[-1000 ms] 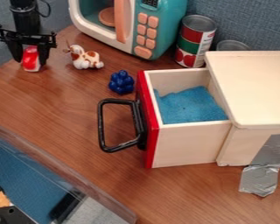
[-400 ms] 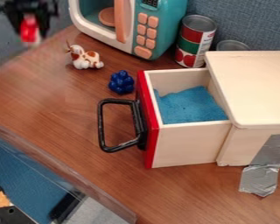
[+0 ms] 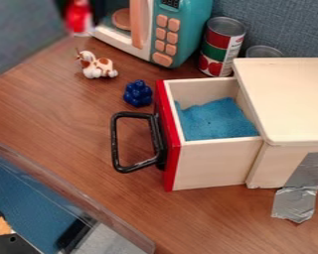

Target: Put the red object in the drawer

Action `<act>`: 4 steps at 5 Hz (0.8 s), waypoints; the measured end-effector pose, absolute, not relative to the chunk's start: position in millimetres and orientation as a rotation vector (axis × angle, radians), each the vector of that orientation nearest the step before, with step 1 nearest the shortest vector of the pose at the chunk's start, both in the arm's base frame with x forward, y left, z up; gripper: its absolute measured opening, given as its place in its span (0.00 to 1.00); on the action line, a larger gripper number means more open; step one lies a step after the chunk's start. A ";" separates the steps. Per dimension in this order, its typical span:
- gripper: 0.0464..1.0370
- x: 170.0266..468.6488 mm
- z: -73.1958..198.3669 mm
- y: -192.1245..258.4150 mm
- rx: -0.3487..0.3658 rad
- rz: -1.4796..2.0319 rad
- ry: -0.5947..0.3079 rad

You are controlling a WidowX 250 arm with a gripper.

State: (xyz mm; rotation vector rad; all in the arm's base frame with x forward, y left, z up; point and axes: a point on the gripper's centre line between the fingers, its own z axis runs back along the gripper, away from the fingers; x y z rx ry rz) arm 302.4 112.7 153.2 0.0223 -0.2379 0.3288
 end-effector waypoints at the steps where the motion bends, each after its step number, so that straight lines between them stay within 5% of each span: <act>1: 0.53 302.1 156.6 63.7 0.017 0.246 -0.215; 4: 0.53 299.8 143.2 -41.6 -0.042 0.137 -0.139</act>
